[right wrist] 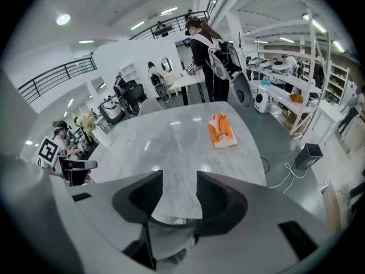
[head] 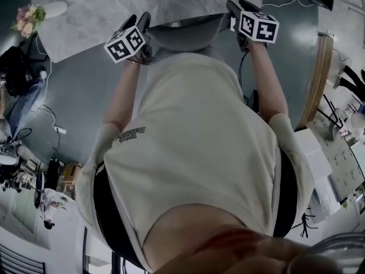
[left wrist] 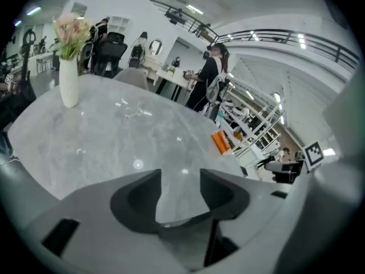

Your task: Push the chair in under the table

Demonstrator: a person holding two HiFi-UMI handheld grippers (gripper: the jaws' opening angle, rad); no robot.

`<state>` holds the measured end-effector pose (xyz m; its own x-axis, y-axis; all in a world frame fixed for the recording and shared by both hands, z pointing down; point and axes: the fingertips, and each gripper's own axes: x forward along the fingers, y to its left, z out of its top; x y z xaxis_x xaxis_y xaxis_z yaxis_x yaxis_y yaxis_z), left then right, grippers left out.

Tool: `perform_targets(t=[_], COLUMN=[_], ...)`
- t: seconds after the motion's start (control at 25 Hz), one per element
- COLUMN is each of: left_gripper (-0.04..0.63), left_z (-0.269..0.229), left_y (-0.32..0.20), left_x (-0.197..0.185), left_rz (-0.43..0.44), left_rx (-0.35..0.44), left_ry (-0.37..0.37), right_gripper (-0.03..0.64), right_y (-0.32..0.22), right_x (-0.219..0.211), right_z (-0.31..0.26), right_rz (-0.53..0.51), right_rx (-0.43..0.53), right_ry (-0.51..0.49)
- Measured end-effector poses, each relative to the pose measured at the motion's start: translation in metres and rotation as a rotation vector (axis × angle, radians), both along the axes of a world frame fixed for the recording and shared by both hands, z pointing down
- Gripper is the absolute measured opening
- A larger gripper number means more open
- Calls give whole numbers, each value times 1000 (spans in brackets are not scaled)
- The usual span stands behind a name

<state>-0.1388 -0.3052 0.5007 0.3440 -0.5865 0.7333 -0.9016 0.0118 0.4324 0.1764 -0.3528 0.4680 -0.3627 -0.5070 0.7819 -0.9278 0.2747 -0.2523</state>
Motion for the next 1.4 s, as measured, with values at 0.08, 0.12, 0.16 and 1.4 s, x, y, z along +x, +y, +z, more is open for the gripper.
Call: perform_targets(t=[0.08,0.12,0.16,1.4], left_gripper=[216,216,216,39], left_z=[-28,-44,-59,-375], left_y=[-13,-19,-25,-52], left_x=[9,14,18,78], left_rz=[20,30,37,183], left_rx=[73,110,147,963], left_ry=[5,9,13,-118], right_gripper=[181,179,179,48], right_y=[-7,-10,-13,0], right_x=[-7,-10,-14,-73], right_z=[-25,-38,-50,-346], right_rz=[-9,-16,-24,-124], right_rx=[59,87,114,803], right_ry=[-30,-40,-47,-386])
